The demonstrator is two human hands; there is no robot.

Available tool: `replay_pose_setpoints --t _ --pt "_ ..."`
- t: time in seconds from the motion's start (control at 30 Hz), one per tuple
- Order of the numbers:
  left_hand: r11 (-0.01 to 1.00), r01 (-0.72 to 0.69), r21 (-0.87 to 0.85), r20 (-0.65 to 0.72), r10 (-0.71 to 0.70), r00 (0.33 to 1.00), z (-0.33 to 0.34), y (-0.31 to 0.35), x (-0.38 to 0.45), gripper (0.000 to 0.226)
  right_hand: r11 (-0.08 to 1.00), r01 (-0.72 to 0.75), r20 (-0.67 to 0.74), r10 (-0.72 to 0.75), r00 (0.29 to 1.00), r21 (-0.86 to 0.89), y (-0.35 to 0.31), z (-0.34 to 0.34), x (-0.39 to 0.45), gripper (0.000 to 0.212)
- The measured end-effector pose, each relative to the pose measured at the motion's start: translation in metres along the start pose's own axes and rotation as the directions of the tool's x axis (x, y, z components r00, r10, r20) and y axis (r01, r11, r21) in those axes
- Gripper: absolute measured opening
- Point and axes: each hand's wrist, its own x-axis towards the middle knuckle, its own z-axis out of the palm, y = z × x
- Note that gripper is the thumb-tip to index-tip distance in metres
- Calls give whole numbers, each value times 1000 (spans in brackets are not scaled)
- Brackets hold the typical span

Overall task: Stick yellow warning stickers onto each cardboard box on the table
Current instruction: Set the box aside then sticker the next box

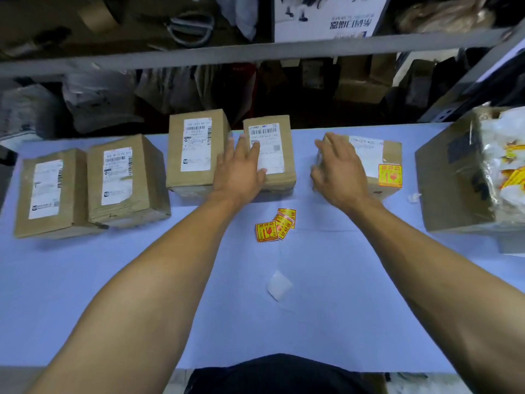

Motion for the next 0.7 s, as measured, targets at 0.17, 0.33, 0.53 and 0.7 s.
replay_pose_setpoints --t 0.17,0.33,0.53,0.7 --pt "999 -38 -14 -3 38 999 6 -19 11 65 995 93 85 -95 992 19 -40 32 23 57" --pt "995 -84 -58 24 85 996 15 -17 40 63 997 2 138 -13 990 76 -47 57 55 62" --pt "979 -118 -168 -12 118 993 49 -19 29 66 984 3 75 -17 997 179 -45 87 36 64" --pt "888 -115 -445 -90 84 992 60 -17 28 61 964 -32 59 17 998 265 -42 93 36 63"
